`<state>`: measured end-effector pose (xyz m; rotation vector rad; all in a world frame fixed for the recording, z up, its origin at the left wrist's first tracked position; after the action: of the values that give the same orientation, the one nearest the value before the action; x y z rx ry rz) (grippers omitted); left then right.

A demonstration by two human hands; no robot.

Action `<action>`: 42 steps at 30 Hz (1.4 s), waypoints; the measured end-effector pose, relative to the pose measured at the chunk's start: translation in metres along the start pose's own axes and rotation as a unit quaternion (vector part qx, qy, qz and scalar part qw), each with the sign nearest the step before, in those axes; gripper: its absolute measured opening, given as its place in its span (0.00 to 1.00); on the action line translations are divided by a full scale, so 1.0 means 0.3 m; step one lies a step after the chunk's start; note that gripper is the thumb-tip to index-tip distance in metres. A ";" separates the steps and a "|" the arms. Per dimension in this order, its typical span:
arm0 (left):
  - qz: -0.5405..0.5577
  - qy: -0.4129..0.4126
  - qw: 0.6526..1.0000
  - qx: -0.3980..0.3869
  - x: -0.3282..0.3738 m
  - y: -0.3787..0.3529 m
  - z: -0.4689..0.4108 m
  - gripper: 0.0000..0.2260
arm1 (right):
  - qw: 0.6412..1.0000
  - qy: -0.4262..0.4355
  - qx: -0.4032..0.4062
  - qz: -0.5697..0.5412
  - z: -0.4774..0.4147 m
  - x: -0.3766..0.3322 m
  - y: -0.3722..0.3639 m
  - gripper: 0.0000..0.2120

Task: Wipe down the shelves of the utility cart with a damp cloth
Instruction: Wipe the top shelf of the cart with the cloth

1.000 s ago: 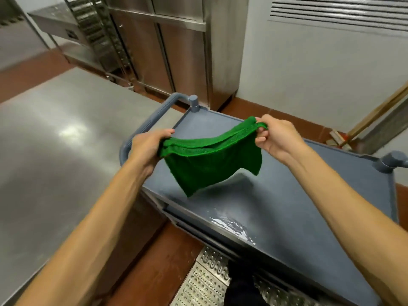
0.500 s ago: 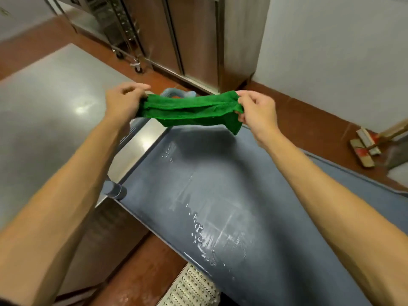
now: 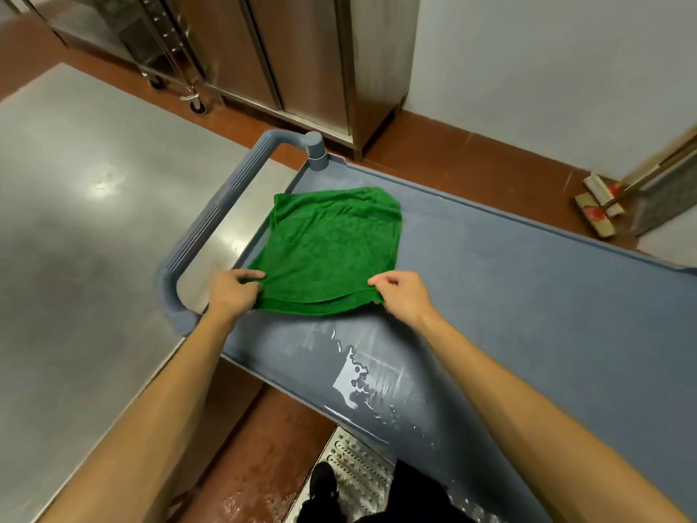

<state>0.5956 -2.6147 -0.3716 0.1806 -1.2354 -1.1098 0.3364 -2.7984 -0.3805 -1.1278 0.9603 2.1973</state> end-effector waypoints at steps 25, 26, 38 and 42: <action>0.032 0.032 0.974 -0.223 -0.267 0.057 0.262 0.09 | 0.955 -0.123 0.158 -0.218 0.586 0.182 -0.139 0.10; 0.034 0.037 0.972 -0.231 -0.274 0.051 0.273 0.09 | 0.954 -0.126 0.157 -0.222 0.604 0.188 -0.132 0.10; 0.094 0.023 0.983 -0.158 -0.384 0.043 0.532 0.07 | 0.974 -0.132 0.091 -0.160 0.798 0.293 -0.109 0.15; 0.123 0.020 0.984 -0.129 -0.438 0.059 0.619 0.08 | 0.984 -0.134 0.072 -0.097 0.822 0.347 -0.124 0.17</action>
<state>0.4659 -2.4270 -0.3748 -0.1423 -1.0351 -1.0318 0.1839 -2.5752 -0.3793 -0.7980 0.8394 2.0226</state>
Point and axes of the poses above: each hand's wrist, its own z-axis away from the middle knuckle, its own y-axis out of the back of the hand, x = y × z, the point moved 5 cm from there along -z, towards the middle knuckle, and after that the axes turned 1 degree about -z, right-handed, at the moved point
